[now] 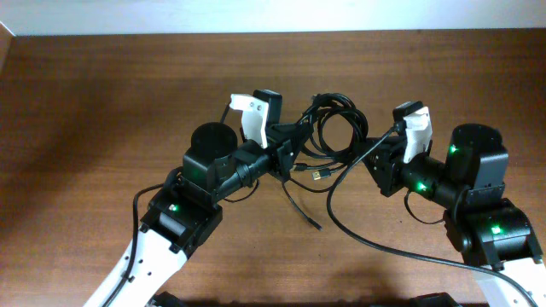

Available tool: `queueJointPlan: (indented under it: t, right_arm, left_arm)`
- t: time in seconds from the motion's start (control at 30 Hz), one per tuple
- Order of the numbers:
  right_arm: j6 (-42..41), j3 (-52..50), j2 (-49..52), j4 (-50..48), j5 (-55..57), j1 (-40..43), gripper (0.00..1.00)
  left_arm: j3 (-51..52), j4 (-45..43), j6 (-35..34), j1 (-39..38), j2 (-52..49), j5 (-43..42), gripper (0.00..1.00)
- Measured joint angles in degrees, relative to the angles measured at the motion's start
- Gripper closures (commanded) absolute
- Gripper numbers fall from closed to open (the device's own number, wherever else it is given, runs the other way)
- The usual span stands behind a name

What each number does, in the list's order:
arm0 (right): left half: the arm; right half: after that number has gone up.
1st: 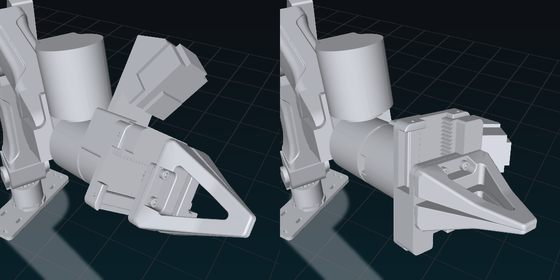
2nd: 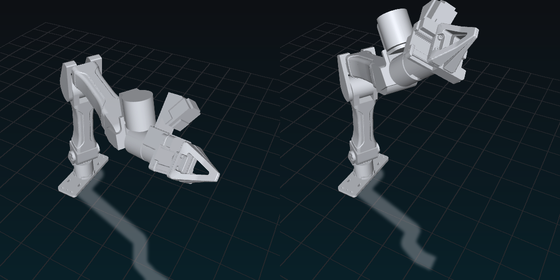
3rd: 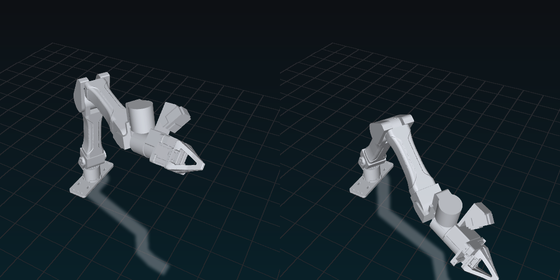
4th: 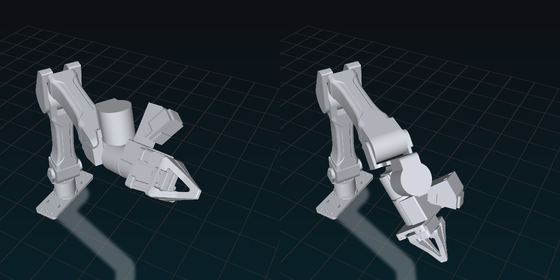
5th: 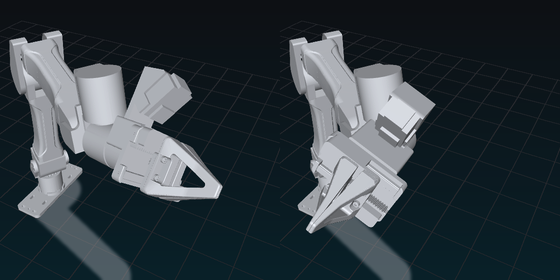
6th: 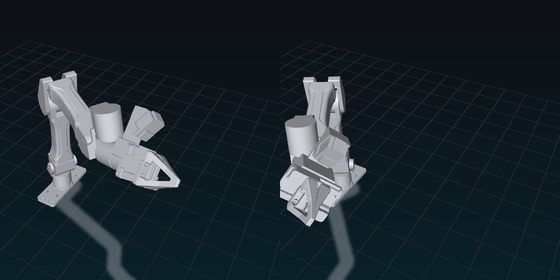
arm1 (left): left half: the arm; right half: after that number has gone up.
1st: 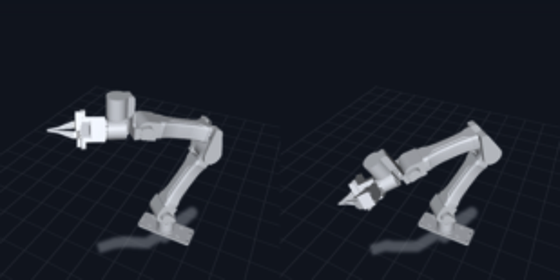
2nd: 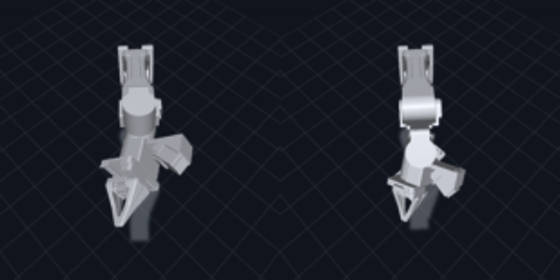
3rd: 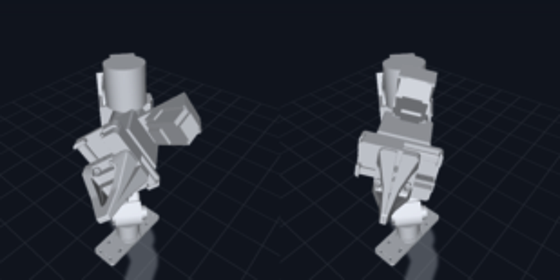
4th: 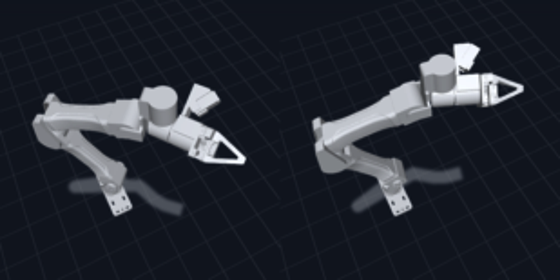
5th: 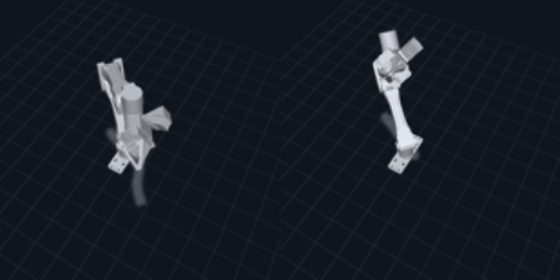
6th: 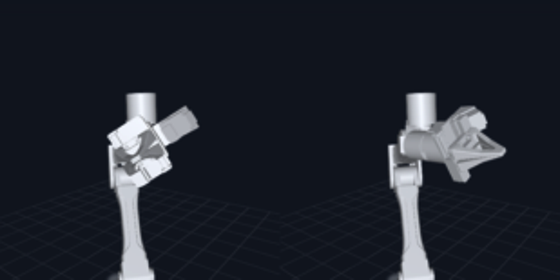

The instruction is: Untangle cables

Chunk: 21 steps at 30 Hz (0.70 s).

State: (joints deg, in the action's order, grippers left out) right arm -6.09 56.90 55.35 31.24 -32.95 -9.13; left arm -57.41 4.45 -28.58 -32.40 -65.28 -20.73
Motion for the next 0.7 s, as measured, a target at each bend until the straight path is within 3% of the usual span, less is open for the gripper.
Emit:
queueJointPlan:
  t: [0.1, 0.5, 0.7]
  right_arm:
    - [-0.02, 0.0, 0.0, -0.02, 0.13, 0.0, 0.96]
    - [0.0, 0.0, 0.0, -0.02, -0.33, 0.0, 0.96]
    - [0.02, 0.0, -1.99, 0.0, -2.86, 0.0, 0.96]
  left_arm:
    - [0.0, -0.02, 0.0, 0.0, 0.0, -0.31, 1.0]
    - [0.0, 0.04, 0.0, 0.0, 0.0, 0.15, 1.0]
    - [0.0, 0.72, -4.2, -0.11, 0.0, 6.14, 1.0]
